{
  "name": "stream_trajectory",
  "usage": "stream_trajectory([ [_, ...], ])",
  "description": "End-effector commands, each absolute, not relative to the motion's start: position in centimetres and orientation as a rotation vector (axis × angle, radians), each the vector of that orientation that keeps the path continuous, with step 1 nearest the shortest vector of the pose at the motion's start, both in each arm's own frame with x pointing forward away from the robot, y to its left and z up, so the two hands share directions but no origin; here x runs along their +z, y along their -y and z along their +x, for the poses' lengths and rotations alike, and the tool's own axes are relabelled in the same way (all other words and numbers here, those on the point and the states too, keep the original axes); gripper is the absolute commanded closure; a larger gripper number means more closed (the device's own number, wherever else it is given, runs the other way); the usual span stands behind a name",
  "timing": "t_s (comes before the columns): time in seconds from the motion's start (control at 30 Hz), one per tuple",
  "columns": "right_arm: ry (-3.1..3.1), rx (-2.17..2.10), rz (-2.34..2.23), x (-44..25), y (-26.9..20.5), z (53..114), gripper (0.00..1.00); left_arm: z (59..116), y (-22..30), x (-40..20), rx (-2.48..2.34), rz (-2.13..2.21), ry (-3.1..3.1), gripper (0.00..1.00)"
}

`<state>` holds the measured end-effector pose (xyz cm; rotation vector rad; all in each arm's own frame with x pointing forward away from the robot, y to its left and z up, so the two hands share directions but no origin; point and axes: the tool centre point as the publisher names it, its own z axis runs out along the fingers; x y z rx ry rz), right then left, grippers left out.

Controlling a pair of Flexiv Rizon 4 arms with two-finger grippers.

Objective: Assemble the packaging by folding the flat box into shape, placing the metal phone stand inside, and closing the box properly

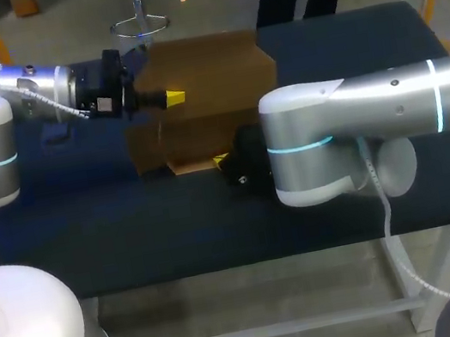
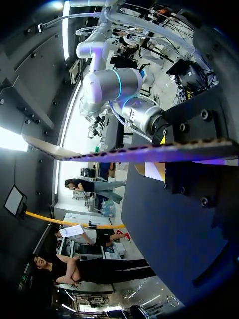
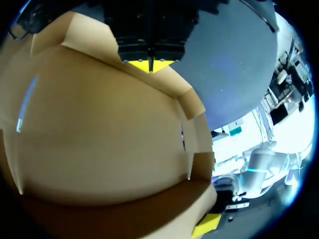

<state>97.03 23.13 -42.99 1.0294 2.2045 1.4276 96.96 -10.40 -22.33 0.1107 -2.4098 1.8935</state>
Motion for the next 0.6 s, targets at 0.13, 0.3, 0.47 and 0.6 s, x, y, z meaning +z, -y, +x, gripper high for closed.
stream_trajectory([
  [0.13,-2.197,1.426,1.032,-44.0,-23.4,96.8,1.00,95.9,10.3,-22.7,1.916,0.102,2.406,1.00],
  [0.3,-2.197,1.426,1.032,-44.0,-23.4,96.8,1.00,95.4,10.1,-22.6,1.939,0.092,2.402,1.00],
  [0.47,-2.197,1.426,1.032,-44.0,-23.4,96.8,1.00,95.0,10.0,-22.5,1.952,0.087,2.398,1.00],
  [0.6,-2.197,1.426,1.032,-44.0,-23.4,96.8,1.00,94.7,10.0,-22.4,1.957,0.077,2.401,1.00],
])
